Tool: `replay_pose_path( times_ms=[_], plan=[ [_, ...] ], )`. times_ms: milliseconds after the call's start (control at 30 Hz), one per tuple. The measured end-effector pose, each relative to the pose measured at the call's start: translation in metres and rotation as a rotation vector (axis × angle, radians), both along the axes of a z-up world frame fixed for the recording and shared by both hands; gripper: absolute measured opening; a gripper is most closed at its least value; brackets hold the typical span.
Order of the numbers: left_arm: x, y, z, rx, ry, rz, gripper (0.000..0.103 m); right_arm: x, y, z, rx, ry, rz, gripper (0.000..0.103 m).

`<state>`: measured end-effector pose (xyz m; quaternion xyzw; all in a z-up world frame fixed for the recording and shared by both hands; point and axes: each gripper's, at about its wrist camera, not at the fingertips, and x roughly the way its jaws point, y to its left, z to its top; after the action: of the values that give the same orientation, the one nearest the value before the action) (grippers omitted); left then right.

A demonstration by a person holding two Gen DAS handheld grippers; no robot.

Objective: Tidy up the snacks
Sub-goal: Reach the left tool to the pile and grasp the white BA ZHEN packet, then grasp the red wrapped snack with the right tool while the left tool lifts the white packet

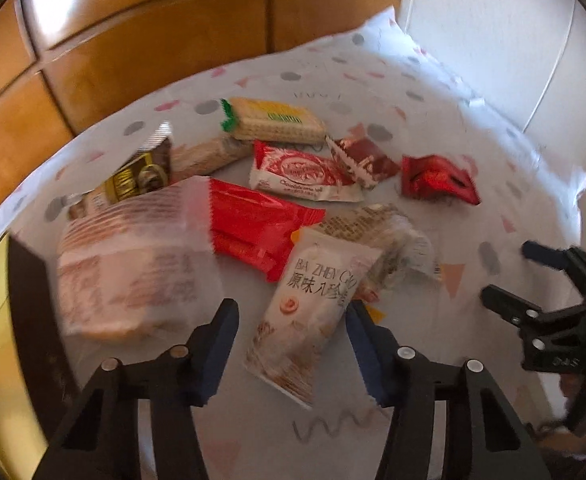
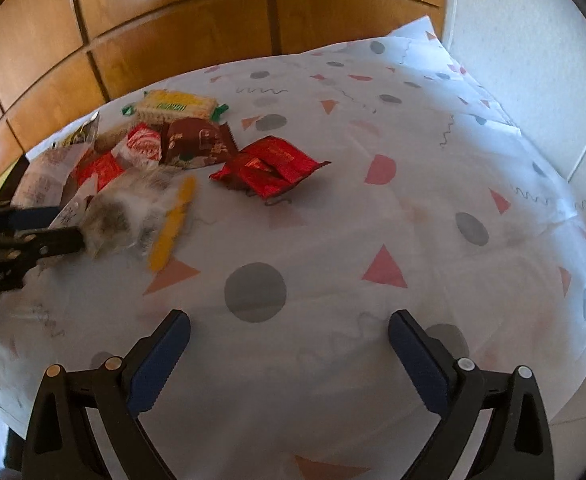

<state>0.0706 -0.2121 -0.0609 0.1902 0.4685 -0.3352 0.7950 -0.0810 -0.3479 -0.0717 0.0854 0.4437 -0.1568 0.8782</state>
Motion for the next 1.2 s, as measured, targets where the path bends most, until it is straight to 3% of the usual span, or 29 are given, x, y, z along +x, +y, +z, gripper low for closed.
replay_pose_path(
  times_ms=[100, 167, 267, 467, 567, 633, 700, 733, 767, 933, 1200],
  plan=[
    [0.011, -0.008, -0.015, -0.004, 0.045, -0.024, 0.056, -0.002, -0.001, -0.001, 0.007, -0.014, 0.004, 0.103],
    [0.009, -0.01, -0.015, -0.023, 0.008, -0.024, 0.053, -0.005, 0.0, -0.002, 0.003, -0.041, 0.004, 0.103],
    [0.002, -0.007, -0.013, -0.05, -0.009, -0.013, 0.035, -0.009, 0.002, -0.004, -0.017, -0.075, 0.002, 0.103],
    [-0.022, 0.014, -0.005, -0.101, -0.028, 0.05, 0.034, -0.009, 0.003, -0.004, -0.034, -0.087, 0.004, 0.103],
    [-0.046, 0.029, 0.0, -0.1, -0.087, 0.075, 0.034, -0.01, 0.003, -0.003, -0.04, -0.097, 0.005, 0.103],
    [-0.057, 0.042, -0.005, -0.087, -0.121, 0.105, 0.034, -0.009, 0.003, -0.001, -0.043, -0.093, 0.007, 0.099],
    [-0.063, 0.05, -0.016, -0.064, -0.135, 0.134, 0.034, -0.007, 0.001, 0.005, -0.049, -0.088, 0.026, 0.078],
    [-0.069, 0.056, -0.019, -0.097, -0.173, 0.134, 0.034, -0.004, 0.0, 0.009, -0.042, -0.081, 0.045, 0.062],
    [-0.073, 0.062, -0.019, -0.097, -0.186, 0.136, 0.034, -0.001, -0.002, 0.013, -0.033, -0.078, 0.061, 0.054],
    [-0.079, 0.064, -0.025, -0.113, -0.235, 0.14, 0.034, 0.023, -0.01, 0.045, -0.086, -0.083, 0.172, 0.053],
    [-0.078, 0.068, -0.023, -0.139, -0.222, 0.151, 0.034, 0.076, 0.0, 0.044, -0.248, 0.105, 0.425, 0.055]
  ],
)
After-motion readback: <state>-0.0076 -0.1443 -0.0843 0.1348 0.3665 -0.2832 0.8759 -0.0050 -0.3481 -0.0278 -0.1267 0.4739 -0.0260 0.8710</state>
